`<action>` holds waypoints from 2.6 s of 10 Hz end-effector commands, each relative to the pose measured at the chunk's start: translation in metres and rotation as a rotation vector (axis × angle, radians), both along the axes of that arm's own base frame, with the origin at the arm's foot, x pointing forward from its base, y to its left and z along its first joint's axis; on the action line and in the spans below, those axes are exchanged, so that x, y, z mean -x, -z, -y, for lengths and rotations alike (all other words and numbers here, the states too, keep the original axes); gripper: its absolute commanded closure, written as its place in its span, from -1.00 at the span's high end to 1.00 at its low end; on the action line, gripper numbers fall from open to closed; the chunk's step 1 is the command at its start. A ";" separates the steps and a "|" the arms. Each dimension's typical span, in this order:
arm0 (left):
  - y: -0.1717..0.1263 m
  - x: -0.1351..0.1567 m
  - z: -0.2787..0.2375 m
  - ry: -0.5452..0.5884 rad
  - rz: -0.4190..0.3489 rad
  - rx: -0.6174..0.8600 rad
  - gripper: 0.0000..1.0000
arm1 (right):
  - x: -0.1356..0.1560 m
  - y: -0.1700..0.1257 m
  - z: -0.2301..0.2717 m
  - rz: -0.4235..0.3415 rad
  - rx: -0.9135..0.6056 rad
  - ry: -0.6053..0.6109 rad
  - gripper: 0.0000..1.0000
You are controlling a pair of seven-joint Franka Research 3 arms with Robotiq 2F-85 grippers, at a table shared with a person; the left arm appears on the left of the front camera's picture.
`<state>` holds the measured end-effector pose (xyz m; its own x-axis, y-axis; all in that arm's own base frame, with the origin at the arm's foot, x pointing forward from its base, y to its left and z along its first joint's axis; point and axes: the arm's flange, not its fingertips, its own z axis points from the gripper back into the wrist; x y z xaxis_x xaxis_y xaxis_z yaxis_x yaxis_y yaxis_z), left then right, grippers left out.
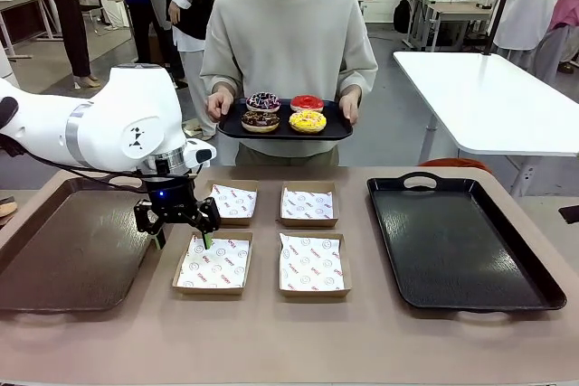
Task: Individually package the donuts and arrange them on the tray.
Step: Pick up one Paper togo box.
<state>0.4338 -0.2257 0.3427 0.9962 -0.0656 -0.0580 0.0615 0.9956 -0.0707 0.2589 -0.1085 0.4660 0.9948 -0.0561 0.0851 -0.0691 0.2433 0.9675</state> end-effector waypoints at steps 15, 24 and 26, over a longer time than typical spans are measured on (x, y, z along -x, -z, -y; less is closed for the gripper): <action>0.023 0.018 0.014 -0.061 0.104 -0.057 -0.99 | 0.001 -0.001 0.000 0.004 -0.013 -0.007 1.00; -0.072 0.021 0.016 -0.056 0.061 0.018 -1.00 | 0.001 -0.001 0.000 0.004 -0.013 -0.007 1.00; -0.120 0.013 0.022 -0.062 0.095 -0.006 -1.00 | 0.001 -0.001 0.000 0.004 -0.013 -0.007 1.00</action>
